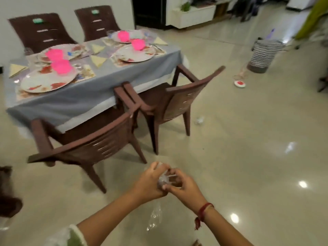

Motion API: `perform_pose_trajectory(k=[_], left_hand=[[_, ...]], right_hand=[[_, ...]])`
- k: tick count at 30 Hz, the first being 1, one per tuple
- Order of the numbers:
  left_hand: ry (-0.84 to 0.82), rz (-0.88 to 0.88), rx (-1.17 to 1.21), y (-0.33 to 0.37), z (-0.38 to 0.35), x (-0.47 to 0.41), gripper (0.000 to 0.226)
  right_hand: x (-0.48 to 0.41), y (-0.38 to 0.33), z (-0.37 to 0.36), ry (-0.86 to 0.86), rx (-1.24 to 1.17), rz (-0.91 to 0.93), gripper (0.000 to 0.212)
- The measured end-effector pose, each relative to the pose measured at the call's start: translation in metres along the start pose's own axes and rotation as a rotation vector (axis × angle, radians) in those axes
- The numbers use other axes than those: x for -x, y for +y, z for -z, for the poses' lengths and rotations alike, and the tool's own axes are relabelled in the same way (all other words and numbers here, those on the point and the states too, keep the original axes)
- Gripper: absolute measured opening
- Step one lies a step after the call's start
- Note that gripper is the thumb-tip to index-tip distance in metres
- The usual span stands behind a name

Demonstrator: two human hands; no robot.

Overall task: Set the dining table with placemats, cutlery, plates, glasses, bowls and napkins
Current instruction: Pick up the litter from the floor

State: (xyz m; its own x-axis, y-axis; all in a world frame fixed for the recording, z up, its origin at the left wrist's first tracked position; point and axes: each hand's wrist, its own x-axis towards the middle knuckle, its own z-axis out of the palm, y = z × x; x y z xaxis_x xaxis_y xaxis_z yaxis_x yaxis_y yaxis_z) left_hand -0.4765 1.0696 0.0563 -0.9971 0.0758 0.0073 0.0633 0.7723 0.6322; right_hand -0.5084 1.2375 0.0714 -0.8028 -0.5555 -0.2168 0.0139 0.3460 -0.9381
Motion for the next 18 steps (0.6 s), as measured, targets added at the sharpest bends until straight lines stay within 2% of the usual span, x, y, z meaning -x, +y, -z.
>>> perform_pose_trajectory(k=[2,4,8,10,13,16,18], left_hand=[[-0.043,-0.027,-0.054,0.028,-0.021,-0.038,0.052],[-0.032,0.023,-0.021,0.053,-0.035,-0.075,0.045],[0.11,0.192,0.082,0.077,-0.04,-0.126,0.038],[0.167,0.291,0.13,0.083,-0.044,-0.148,0.038],[0.218,0.385,0.19,0.097,-0.055,-0.188,0.027],[0.233,0.439,0.246,0.113,-0.073,-0.24,0.024],[0.255,0.448,0.258,0.118,-0.089,-0.28,0.027]], right_hand=[[0.008,0.012,0.059,0.134,0.02,-0.034,0.019],[0.018,0.028,0.124,0.312,0.013,-0.079,0.014],[0.027,0.065,0.232,0.471,0.084,-0.17,0.014],[0.024,0.083,0.268,0.48,0.116,-0.201,0.015],[0.006,0.105,0.31,0.455,0.146,-0.23,0.011],[-0.026,0.126,0.353,0.362,0.229,-0.221,0.006],[-0.058,0.14,0.389,0.313,0.293,-0.207,0.011]])
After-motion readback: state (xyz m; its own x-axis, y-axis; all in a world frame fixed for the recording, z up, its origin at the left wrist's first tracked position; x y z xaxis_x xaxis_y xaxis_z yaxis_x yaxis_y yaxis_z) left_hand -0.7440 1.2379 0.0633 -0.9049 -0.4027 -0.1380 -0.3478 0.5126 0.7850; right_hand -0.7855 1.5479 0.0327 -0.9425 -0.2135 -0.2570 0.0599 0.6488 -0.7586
